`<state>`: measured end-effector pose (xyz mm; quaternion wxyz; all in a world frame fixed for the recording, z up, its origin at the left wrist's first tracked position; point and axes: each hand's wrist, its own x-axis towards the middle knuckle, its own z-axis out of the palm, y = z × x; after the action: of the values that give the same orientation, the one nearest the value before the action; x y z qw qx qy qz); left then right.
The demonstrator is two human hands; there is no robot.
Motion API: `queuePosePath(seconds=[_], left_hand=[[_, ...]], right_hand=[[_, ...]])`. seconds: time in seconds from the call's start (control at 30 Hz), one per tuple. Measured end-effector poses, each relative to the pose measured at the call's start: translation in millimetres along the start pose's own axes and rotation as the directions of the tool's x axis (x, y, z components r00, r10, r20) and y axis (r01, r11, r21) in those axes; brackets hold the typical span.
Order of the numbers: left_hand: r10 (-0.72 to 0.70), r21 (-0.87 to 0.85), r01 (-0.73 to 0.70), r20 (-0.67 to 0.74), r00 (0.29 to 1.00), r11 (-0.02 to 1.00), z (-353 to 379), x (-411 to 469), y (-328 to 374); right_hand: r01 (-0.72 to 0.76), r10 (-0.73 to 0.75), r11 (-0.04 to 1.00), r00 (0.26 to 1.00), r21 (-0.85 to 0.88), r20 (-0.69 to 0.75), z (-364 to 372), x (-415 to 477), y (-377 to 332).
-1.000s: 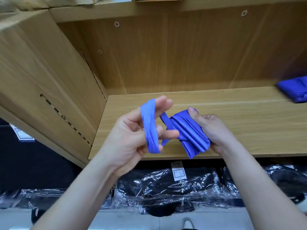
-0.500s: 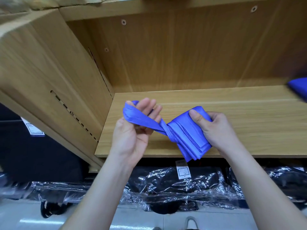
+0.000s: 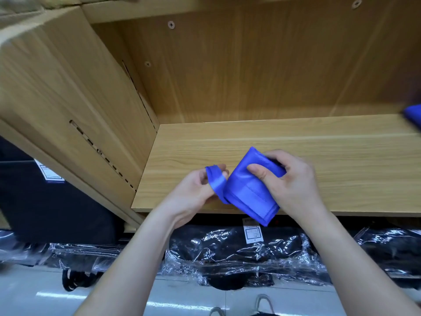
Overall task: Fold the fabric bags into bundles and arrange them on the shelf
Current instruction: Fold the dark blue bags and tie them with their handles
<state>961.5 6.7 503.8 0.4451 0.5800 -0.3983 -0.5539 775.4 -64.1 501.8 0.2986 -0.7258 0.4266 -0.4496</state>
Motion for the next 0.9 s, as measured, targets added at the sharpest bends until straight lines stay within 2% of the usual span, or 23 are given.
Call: queuePosePath(seconds=[0.1, 0.17, 0.27, 0.33, 0.4, 0.47, 0.53, 0.63, 0.8, 0.9], left_hand=[[-0.002, 0.053, -0.006, 0.141, 0.990, 0.999, 2, 2, -12], [0.019, 0.084, -0.032, 0.149, 0.989, 0.996, 13, 2, -16], [0.038, 0.103, -0.043, 0.053, 0.998, 0.994, 28, 7, -25], [0.029, 0.082, -0.025, -0.046, 0.999, 0.996, 32, 11, -30], [0.017, 0.062, -0.007, -0.149, 0.989, 0.998, 31, 14, -33], [-0.004, 0.037, 0.013, -0.218, 0.976, 0.999, 29, 15, -33], [-0.047, 0.013, 0.052, -0.247, 0.968, 0.999, 28, 13, -31], [-0.100, -0.074, 0.087, -0.198, 0.975, 0.993, 26, 10, -22], [-0.193, -0.415, 0.104, -0.179, 0.965, 0.904, 12, 12, -10], [-0.246, -0.406, 0.149, -0.198, 0.949, 0.902, 7, 8, -10]], right_hand=[[-0.010, 0.007, 0.996, 0.999, 0.091, 0.032, 2, 9, 5], [-0.066, 0.060, 0.988, 0.997, 0.139, 0.046, 7, 17, 8], [-0.233, 0.249, 0.930, 0.968, 0.285, -0.021, 20, 22, 12], [-0.326, 0.357, 0.896, 0.933, 0.303, -0.052, 29, 17, 17], [-0.398, 0.389, 0.896, 0.917, 0.195, 0.087, 33, 6, 20], [-0.391, 0.339, 0.907, 0.897, 0.155, 0.283, 33, -6, 21], [-0.349, 0.267, 0.920, 0.890, 0.176, 0.370, 30, -12, 20], [-0.262, 0.184, 0.948, 0.916, 0.182, 0.356, 22, -13, 20], [-0.189, 0.117, 0.973, 0.898, 0.133, 0.425, 10, -8, 22], [-0.166, 0.099, 0.981, 0.872, 0.099, 0.479, 7, -7, 19]])
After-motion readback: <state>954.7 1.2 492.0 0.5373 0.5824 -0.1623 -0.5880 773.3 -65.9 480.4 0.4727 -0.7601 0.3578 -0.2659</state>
